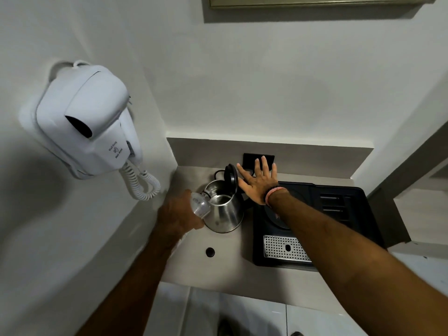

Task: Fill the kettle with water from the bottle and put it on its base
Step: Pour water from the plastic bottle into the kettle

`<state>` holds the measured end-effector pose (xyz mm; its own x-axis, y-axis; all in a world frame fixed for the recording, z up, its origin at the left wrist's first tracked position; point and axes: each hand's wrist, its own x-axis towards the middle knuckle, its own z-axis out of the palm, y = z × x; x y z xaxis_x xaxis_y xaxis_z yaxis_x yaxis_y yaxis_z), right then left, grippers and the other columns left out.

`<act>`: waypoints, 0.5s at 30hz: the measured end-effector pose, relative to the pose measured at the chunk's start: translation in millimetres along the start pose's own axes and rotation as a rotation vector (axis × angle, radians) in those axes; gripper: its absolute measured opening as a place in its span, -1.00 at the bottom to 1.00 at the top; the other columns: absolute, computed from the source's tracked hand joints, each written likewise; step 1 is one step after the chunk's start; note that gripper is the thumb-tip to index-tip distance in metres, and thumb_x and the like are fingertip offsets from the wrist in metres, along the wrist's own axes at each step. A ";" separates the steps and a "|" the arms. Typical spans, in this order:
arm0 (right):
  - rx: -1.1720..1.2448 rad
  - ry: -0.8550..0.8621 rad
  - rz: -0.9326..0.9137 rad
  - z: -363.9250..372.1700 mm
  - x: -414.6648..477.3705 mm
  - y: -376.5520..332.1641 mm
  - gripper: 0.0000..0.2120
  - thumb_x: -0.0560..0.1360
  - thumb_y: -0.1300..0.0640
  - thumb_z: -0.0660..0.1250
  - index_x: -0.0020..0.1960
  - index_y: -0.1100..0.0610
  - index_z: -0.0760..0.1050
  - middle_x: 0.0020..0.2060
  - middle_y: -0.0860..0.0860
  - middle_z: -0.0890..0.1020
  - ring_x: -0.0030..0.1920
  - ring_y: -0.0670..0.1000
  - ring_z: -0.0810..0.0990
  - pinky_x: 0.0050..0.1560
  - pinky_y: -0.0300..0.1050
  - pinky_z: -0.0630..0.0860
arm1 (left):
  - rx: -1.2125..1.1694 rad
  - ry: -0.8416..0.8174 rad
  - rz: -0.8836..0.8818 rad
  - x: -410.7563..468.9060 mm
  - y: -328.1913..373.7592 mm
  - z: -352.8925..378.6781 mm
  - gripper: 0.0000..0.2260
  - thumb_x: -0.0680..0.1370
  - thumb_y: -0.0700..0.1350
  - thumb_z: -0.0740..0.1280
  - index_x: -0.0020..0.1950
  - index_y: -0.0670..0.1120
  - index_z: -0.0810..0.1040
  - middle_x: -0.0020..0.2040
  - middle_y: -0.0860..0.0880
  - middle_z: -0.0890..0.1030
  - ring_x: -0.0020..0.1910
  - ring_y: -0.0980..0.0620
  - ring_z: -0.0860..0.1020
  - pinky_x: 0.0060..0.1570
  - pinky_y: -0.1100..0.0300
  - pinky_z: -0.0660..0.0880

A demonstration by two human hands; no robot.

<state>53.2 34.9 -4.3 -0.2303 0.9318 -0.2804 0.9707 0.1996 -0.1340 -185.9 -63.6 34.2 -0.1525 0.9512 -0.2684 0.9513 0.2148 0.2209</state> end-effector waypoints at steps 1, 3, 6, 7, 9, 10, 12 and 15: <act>0.006 0.004 0.004 0.3 -0.6 -0.2 -0.39 0.58 -0.37 -0.22 0.59 -0.27 -0.24 0.63 0.20 -0.17 0.59 0.25 -0.33 0.52 0.33 -0.33 | 0.010 -0.004 -0.004 0.4 0.8 -1.1 -0.24 0.19 0.08 0.60 0.31 0.05 0.36 0.20 -0.03 0.54 0.19 -0.12 0.52 0.04 0.06 0.49; 0.025 0.011 0.009 1.2 -0.8 -1.2 -0.39 0.58 -0.36 -0.21 0.59 -0.28 -0.23 0.63 0.20 -0.16 0.59 0.24 -0.33 0.52 0.34 -0.32 | 0.034 0.005 -0.005 1.3 2.1 -2.7 -0.29 0.14 0.05 0.60 0.21 0.06 0.39 0.16 0.00 0.52 0.20 -0.10 0.51 0.00 0.11 0.46; 0.035 0.009 0.009 2.1 -1.9 -2.3 -0.40 0.59 -0.36 -0.21 0.59 -0.28 -0.23 0.63 0.20 -0.15 0.59 0.24 -0.33 0.52 0.34 -0.33 | 0.095 0.026 0.002 2.9 6.2 -6.1 -0.35 0.12 0.05 0.57 0.15 0.07 0.43 0.13 0.04 0.54 0.14 -0.05 0.54 -0.09 0.19 0.39; 0.036 0.008 0.009 1.7 -2.1 -2.2 -0.40 0.59 -0.36 -0.21 0.59 -0.28 -0.23 0.63 0.20 -0.15 0.59 0.24 -0.34 0.52 0.34 -0.33 | 0.103 0.039 0.006 3.9 7.8 -6.9 -0.36 0.12 0.04 0.57 0.15 0.07 0.44 0.11 0.04 0.55 0.13 -0.05 0.55 -0.10 0.20 0.38; 0.033 0.005 0.005 0.8 -2.4 -1.5 -0.39 0.59 -0.36 -0.22 0.59 -0.28 -0.23 0.63 0.21 -0.16 0.59 0.24 -0.34 0.52 0.34 -0.33 | 0.110 0.059 0.016 4.9 10.5 -8.2 -0.38 0.15 0.02 0.56 0.16 0.07 0.45 0.08 0.06 0.55 0.12 -0.05 0.56 -0.11 0.21 0.37; 0.031 0.002 0.003 0.5 -2.5 -1.2 -0.39 0.59 -0.36 -0.22 0.59 -0.27 -0.24 0.63 0.21 -0.17 0.59 0.24 -0.34 0.52 0.34 -0.34 | 0.114 0.054 0.015 5.8 11.6 -8.7 -0.38 0.16 0.02 0.56 0.17 0.07 0.45 0.07 0.05 0.54 0.13 -0.06 0.56 -0.11 0.20 0.36; 0.030 -0.002 0.002 0.3 -2.7 -0.9 -0.39 0.58 -0.37 -0.23 0.59 -0.27 -0.24 0.63 0.21 -0.18 0.59 0.24 -0.35 0.52 0.33 -0.34 | 0.135 0.039 0.001 6.8 12.8 -8.5 -0.34 0.14 0.05 0.55 0.20 0.07 0.44 0.13 0.02 0.55 0.15 -0.07 0.55 -0.11 0.19 0.37; 0.026 -0.002 0.002 0.3 -2.0 -0.7 -0.39 0.58 -0.37 -0.24 0.59 -0.27 -0.24 0.63 0.21 -0.17 0.59 0.24 -0.34 0.52 0.34 -0.33 | 0.119 0.046 -0.004 7.4 12.4 -6.2 -0.33 0.11 0.07 0.54 0.19 0.08 0.46 0.16 0.02 0.54 0.15 -0.07 0.54 -0.09 0.18 0.41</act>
<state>52.9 32.7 -3.9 -0.2283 0.9316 -0.2829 0.9691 0.1896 -0.1578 -176.9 -52.5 40.7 -0.1661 0.9601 -0.2252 0.9752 0.1937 0.1066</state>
